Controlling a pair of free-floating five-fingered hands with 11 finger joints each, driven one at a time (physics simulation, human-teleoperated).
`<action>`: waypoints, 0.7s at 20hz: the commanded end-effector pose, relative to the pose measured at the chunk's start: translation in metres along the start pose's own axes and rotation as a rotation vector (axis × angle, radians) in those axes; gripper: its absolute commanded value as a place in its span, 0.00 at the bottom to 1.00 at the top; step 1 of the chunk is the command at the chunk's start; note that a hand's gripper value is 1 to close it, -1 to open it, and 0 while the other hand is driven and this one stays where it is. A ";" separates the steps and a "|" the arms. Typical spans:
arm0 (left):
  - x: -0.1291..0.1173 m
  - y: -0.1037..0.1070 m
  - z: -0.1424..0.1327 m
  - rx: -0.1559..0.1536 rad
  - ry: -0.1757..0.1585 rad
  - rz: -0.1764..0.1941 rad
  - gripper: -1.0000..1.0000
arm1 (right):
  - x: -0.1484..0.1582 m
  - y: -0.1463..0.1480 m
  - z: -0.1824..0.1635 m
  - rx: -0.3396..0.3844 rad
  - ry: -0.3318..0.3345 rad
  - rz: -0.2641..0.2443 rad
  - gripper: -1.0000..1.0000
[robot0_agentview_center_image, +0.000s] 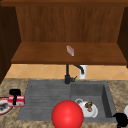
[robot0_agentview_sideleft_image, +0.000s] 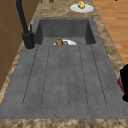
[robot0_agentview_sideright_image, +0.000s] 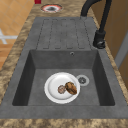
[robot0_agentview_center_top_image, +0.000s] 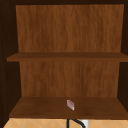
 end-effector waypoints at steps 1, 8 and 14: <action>-0.018 -0.008 0.031 0.013 -0.015 -0.011 1.00 | 0.000 0.000 0.000 0.000 0.000 0.000 0.50; -0.053 -0.028 0.086 0.018 -0.024 -0.013 1.00 | 0.000 0.000 0.000 0.000 0.000 0.000 0.50; -0.084 -0.035 0.130 0.044 -0.047 -0.043 1.00 | 0.000 0.000 0.000 0.000 0.000 0.000 0.50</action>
